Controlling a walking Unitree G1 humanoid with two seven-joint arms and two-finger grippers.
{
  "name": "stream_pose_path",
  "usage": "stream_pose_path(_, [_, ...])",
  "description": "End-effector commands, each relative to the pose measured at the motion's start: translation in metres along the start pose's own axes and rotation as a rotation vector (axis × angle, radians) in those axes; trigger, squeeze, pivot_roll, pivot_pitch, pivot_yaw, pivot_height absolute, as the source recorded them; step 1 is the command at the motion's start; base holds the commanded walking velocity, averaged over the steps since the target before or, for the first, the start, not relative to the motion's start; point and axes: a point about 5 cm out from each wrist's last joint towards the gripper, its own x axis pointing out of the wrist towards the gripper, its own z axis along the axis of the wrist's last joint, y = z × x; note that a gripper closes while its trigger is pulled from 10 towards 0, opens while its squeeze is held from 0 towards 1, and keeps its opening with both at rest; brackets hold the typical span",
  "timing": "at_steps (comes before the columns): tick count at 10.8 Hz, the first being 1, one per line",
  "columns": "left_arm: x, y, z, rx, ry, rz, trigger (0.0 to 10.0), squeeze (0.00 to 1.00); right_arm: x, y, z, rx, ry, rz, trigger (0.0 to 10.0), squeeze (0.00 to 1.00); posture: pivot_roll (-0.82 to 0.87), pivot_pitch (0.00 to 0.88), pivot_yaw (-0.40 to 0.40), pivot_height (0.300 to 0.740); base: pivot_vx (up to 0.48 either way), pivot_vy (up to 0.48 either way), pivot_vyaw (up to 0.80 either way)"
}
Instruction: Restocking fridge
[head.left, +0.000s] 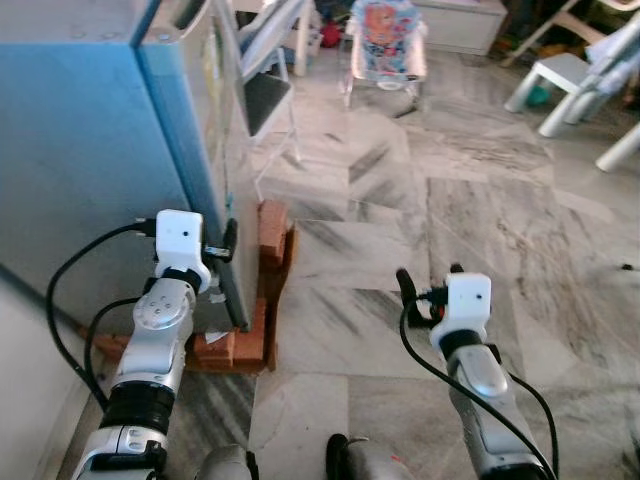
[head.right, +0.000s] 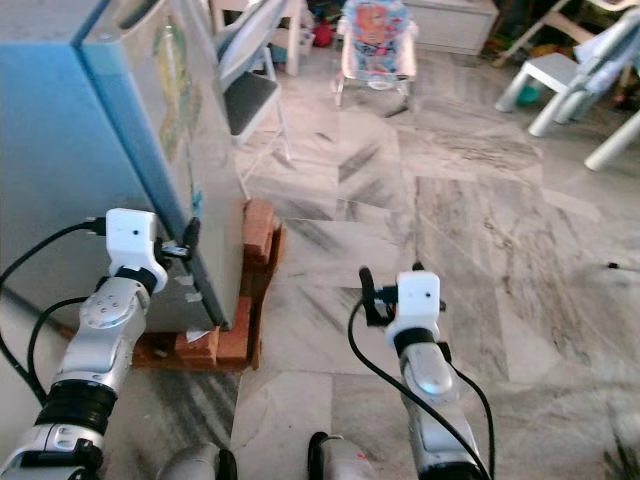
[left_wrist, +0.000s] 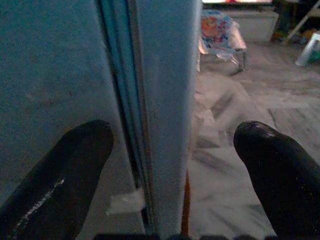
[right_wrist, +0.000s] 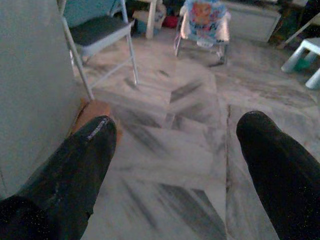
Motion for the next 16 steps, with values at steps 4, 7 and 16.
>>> stream_pose_path(4, [0.012,-0.011,0.0,0.002,0.006,-0.048,10.0,0.0,-0.002,-0.003,-0.004,-0.014,0.023,0.002,10.0,0.0,0.06,0.126,-0.057,0.74,0.0,0.0,0.0])
stream_pose_path(7, [0.029,-0.011,0.011,0.012,-0.006,-0.029,10.0,0.0,-0.004,-0.004,-0.005,-0.016,0.032,0.004,10.0,0.0,0.05,0.125,-0.052,0.74,0.0,0.0,0.0])
stream_pose_path(16, [0.032,-0.044,0.008,0.022,-0.009,-0.227,10.0,0.0,-0.009,-0.001,-0.014,0.004,0.077,0.03,10.0,0.0,0.03,0.121,-0.039,0.74,0.0,0.0,0.0])
